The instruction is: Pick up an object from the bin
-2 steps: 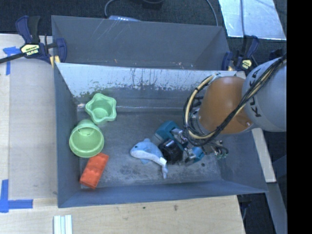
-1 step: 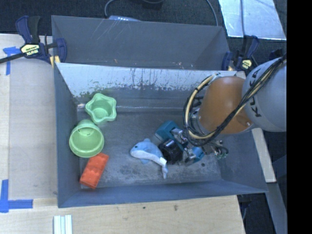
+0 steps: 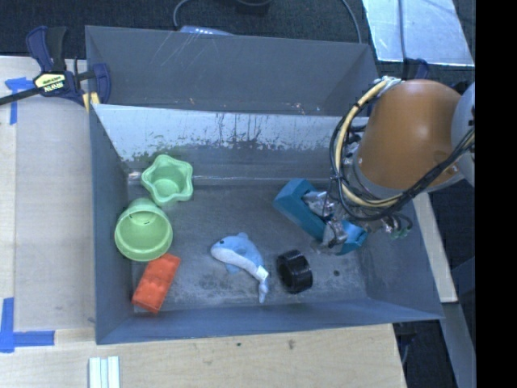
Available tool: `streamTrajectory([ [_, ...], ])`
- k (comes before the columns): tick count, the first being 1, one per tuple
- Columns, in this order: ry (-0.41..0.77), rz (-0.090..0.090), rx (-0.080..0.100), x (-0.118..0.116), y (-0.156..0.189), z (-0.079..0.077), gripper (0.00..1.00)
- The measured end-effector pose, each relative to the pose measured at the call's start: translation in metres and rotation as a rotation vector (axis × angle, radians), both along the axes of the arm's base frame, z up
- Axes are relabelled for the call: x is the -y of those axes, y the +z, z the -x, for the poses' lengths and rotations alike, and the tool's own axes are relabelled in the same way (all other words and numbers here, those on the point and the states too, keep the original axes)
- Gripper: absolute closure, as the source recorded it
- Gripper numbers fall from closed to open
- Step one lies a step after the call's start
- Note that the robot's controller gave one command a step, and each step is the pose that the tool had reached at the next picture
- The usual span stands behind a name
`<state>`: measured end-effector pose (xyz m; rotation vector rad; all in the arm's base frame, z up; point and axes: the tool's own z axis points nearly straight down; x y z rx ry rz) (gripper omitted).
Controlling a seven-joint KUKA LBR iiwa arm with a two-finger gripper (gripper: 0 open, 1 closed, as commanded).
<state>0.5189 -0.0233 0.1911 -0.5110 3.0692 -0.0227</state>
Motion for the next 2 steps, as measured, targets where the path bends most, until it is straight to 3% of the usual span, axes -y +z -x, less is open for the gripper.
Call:
streamTrajectory([
  [1,0.0,0.0,0.0,0.0,0.0,0.0,1.0],
  [2,-0.006,-0.001,-0.009,0.0,0.045,0.005,1.0],
])
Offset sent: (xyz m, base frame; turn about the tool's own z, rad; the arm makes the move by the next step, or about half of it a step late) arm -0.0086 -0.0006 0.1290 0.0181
